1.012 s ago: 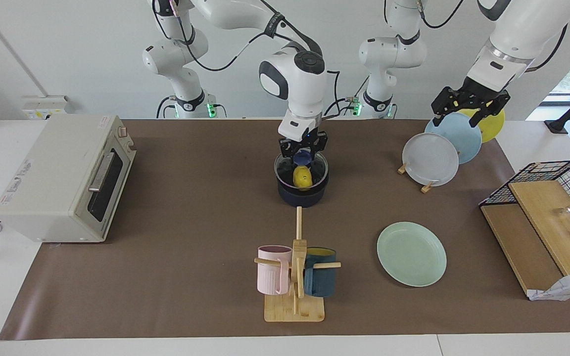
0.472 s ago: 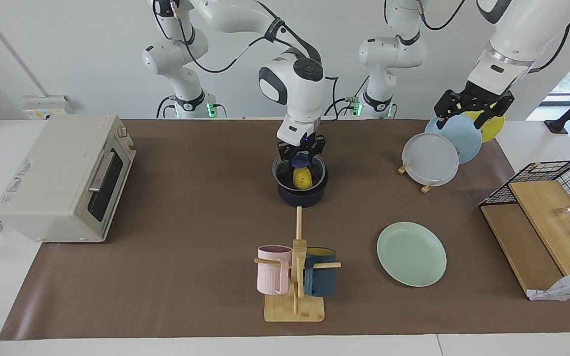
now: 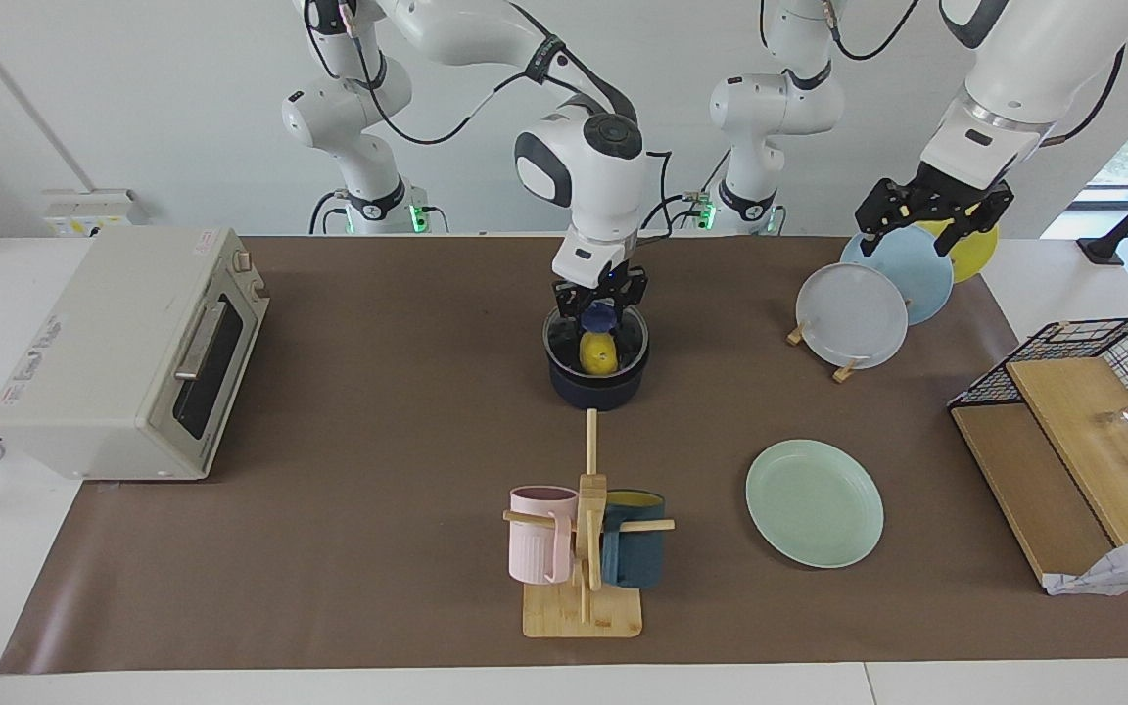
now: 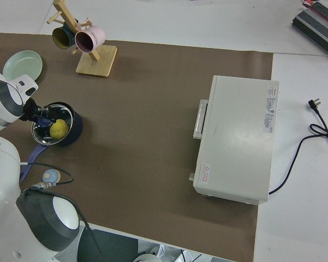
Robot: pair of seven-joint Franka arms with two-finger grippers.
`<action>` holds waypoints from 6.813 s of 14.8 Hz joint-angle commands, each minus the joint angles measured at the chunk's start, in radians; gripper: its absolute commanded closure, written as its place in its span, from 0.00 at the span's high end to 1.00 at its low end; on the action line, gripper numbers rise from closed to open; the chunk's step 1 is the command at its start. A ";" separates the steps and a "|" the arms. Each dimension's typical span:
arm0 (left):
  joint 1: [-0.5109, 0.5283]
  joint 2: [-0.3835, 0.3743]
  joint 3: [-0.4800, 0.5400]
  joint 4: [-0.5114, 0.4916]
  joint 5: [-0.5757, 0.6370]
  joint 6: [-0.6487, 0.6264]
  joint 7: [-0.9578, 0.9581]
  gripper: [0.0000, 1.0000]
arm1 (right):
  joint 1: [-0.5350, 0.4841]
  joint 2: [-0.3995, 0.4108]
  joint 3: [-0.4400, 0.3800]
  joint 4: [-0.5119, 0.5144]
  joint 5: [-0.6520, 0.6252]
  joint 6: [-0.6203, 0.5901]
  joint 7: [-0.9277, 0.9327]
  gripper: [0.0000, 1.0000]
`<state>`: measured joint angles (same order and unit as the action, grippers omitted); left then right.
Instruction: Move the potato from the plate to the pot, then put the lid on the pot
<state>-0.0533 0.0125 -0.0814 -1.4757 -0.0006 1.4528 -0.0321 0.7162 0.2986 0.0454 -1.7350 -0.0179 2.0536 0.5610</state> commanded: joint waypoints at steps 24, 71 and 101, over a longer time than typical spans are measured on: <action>-0.010 -0.020 0.020 -0.026 -0.012 0.003 0.003 1.00 | 0.005 0.014 0.001 -0.043 -0.093 0.099 0.002 0.87; -0.007 -0.022 0.020 -0.026 -0.012 -0.006 0.001 1.00 | -0.675 -0.314 -0.035 0.132 -0.070 -0.561 -0.547 1.00; -0.007 -0.022 0.020 -0.026 -0.012 -0.006 0.001 1.00 | -0.722 -0.268 -0.013 0.176 -0.031 -0.615 -0.546 1.00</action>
<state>-0.0570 0.0125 -0.0696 -1.4771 -0.0044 1.4522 -0.0323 0.0113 0.0167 0.0251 -1.5817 -0.0658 1.4500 0.0299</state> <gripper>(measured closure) 0.000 0.000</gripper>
